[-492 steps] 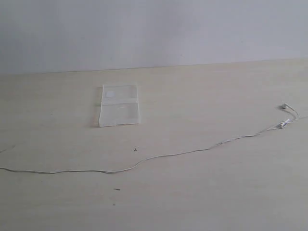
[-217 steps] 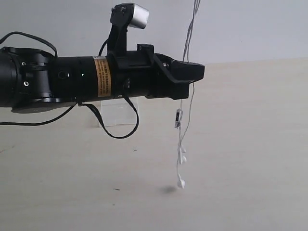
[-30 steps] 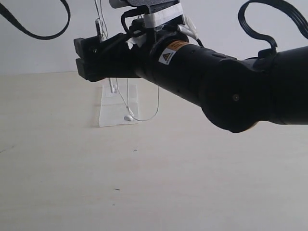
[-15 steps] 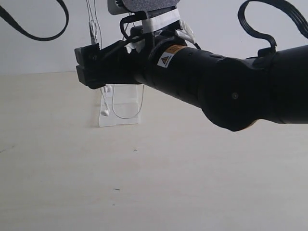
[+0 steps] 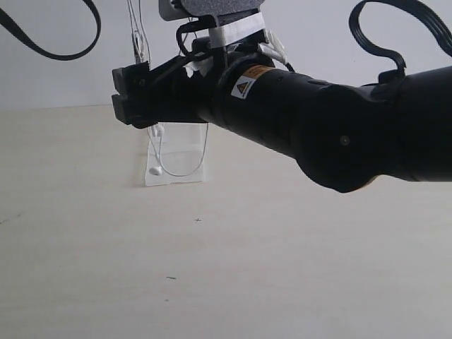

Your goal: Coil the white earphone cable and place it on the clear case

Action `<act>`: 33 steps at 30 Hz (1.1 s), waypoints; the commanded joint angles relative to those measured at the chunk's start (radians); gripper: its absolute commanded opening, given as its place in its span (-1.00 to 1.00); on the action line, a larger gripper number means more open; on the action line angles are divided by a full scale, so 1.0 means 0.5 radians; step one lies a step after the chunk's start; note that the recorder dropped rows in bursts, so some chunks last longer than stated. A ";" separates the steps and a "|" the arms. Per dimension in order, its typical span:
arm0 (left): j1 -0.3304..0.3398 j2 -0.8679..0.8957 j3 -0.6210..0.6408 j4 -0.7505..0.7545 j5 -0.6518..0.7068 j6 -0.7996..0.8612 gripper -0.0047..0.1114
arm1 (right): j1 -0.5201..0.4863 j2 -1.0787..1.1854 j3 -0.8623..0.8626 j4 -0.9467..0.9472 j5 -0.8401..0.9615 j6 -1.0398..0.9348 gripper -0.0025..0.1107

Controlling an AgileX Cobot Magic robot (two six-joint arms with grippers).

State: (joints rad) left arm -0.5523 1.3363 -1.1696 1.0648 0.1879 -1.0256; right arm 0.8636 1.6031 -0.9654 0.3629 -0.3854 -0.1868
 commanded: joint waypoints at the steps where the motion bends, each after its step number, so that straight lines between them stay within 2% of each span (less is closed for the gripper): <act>1: -0.011 -0.002 -0.011 0.002 -0.003 0.017 -0.92 | 0.007 0.001 -0.019 -0.001 0.060 0.010 0.52; 8: -0.011 -0.002 -0.011 0.002 0.017 0.188 -0.92 | 0.007 -0.028 -0.019 -0.004 0.358 -0.010 0.52; 12: -0.008 -0.002 -0.011 -0.010 0.070 0.268 -0.92 | 0.007 -0.108 -0.019 -0.004 0.428 -0.172 0.52; 18: 0.108 -0.002 0.030 -0.042 0.057 0.272 -0.92 | -0.006 -0.172 -0.019 0.015 0.495 -0.270 0.52; 23: 0.231 -0.009 0.102 -0.115 -0.134 0.272 -0.92 | -0.070 -0.175 -0.016 0.061 0.600 -0.270 0.52; 29: 0.231 -0.009 0.130 -0.115 -0.233 0.272 -0.92 | -0.216 -0.175 -0.016 0.061 0.614 -0.270 0.52; 33: 0.231 -0.022 0.130 -0.107 -0.248 0.272 -0.92 | -0.242 -0.175 -0.016 0.029 0.752 -0.290 0.52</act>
State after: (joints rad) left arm -0.4404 1.3363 -1.1103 1.0131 0.0801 -0.8933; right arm 0.7505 1.5222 -0.9654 0.3939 -0.0562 -0.3176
